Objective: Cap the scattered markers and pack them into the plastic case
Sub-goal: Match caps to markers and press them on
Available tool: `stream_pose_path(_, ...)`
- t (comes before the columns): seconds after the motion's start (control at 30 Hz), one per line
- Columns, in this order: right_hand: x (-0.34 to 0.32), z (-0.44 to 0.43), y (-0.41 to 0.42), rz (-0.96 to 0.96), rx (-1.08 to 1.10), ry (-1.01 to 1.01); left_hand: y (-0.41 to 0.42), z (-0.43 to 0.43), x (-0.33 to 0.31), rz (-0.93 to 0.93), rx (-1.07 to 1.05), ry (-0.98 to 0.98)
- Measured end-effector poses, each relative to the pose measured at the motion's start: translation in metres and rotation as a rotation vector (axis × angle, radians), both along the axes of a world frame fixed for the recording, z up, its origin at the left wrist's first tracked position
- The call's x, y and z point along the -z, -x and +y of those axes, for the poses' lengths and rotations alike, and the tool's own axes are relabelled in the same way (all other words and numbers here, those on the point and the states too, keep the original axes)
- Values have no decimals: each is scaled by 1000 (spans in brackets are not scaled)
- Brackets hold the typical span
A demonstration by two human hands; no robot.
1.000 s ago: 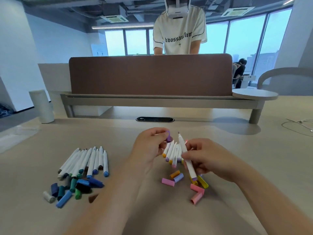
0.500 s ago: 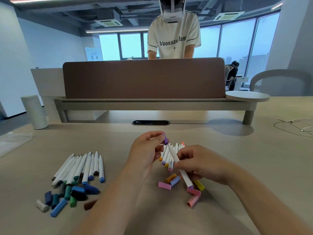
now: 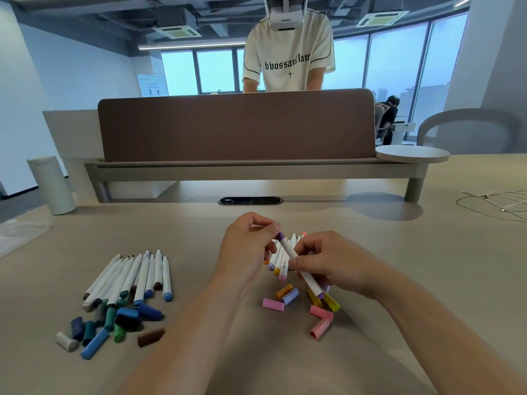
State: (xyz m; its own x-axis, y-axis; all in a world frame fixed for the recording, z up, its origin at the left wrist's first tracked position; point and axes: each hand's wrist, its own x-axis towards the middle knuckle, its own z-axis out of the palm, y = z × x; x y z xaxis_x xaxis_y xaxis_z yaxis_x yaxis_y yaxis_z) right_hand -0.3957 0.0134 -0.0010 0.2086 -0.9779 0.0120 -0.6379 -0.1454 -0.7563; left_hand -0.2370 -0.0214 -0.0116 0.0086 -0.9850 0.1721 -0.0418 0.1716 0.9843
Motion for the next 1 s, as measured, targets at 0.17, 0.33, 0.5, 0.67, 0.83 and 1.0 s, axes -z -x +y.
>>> stream_pose_path(0.17, 0, -3, -1, 94, 20, 120, 4, 3, 0, -99, -47, 84)
stream_pose_path(0.33, -4, 0, 0, 91, 67, 99, 14, 7, 0, -170, -80, 120)
stream_pose_path(0.5, -7, -28, 32, 256, 442, 105, 13, 3, 0, -125, -13, -6)
stream_pose_path(0.67, 7, -45, 28, 465, 482, -29, 11, 1, 2, -47, -3, -75)
stream_pose_path(0.83, 17, -52, 19, 636, 500, -85, 7, 1, 1, -55, -16, -63)
stream_pose_path(1.0, 25, -56, 17, 653, 506, -18, 7, 3, 1, -115, -6, -42)
